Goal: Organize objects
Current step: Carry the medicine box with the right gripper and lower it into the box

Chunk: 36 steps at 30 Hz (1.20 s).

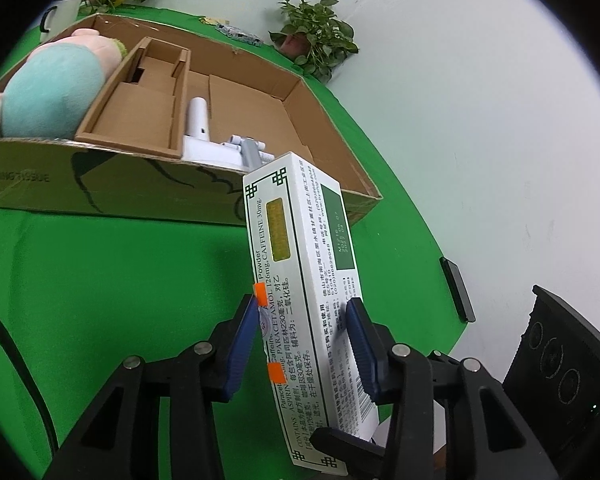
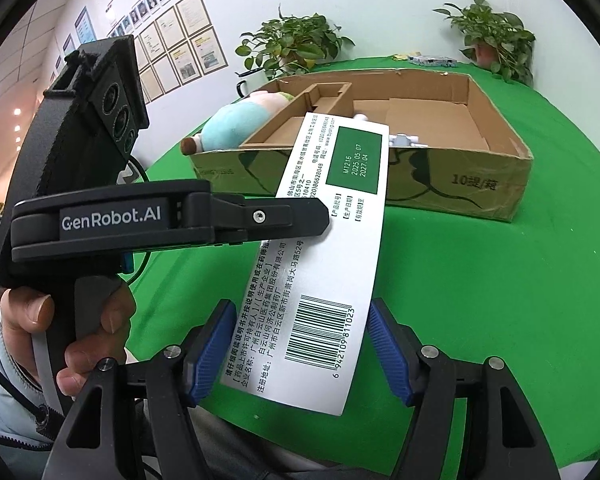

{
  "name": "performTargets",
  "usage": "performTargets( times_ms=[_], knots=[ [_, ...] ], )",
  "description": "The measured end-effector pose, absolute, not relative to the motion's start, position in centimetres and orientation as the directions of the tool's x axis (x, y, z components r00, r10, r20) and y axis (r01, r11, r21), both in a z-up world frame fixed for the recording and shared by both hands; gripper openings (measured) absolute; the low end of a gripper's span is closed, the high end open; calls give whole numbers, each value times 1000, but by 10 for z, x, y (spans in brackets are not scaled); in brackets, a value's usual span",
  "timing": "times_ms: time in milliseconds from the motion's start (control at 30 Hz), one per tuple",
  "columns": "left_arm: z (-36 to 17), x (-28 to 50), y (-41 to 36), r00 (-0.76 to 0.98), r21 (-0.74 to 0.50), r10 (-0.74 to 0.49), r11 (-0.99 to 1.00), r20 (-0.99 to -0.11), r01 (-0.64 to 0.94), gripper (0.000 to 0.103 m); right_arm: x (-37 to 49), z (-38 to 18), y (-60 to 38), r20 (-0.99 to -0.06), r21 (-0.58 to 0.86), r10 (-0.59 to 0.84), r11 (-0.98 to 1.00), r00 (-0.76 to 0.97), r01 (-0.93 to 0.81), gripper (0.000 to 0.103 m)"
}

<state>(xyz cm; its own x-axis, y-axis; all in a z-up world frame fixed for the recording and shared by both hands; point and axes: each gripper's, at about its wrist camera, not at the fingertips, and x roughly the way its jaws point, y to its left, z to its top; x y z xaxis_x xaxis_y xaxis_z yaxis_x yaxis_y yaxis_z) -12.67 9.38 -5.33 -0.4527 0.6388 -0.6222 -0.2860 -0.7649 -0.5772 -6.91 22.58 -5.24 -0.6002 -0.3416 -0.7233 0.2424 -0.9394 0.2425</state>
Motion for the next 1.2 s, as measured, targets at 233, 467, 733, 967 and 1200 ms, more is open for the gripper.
performTargets(
  times_ms=[233,467,733,967,1200],
  knots=[
    [-44,-140,114,-444,-562,645,-763,-622,-321,44,-71,-45,249,-709,247,-325,-946,-626,211,65],
    [-36,-147,127,-444,-540,641,-767,-626,-347,42,-80,-43,260,-704,263,-316,-948,-636,180,65],
    [-21,-159,122,-464,-512,620,-784,-633,-350,41,-95,-33,251,-698,263,-320,-947,-641,186,65],
    [7,-183,105,-511,-504,611,-791,-605,-348,41,-122,-4,240,-670,224,-317,-948,-672,224,65],
    [35,-225,109,-533,-502,625,-779,-570,-376,41,-161,31,247,-648,198,-294,-956,-703,217,65]
  ],
)
